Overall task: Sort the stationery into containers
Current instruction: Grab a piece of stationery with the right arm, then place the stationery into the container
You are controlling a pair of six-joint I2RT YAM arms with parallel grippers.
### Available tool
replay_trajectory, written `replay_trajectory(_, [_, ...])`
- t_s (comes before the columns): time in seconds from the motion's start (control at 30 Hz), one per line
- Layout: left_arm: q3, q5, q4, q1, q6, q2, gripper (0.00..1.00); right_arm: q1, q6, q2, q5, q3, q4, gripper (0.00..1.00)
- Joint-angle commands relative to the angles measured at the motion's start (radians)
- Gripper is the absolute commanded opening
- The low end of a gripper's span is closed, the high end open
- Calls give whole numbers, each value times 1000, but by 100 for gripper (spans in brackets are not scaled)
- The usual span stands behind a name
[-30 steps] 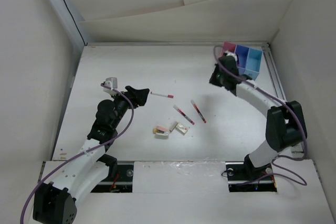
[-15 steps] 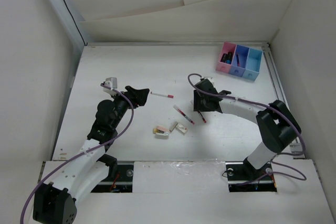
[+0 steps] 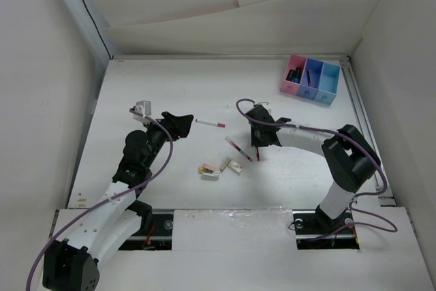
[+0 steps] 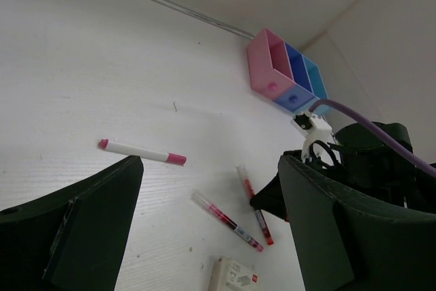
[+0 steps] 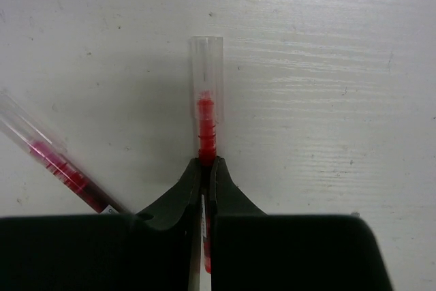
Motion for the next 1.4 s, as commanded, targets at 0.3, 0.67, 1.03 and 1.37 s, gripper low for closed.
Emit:
replay_trajectory(0.3, [27,25,40,-2,-4,4,78,-331,-19,-140,-21,211,80,0])
replay_trajectory(0.67, [27,25,40,-2,-4,4,78,-668,20,156,-32,698,15,0])
replay_trajectory(1.03, [27,25,49,-2,-4,13,78,-735,-8,391,-90,920,-67,0])
replay_trajectory(1.37, [27,16,49,-2,-4,13,78,-735,-17,423,-101,929,-58,41])
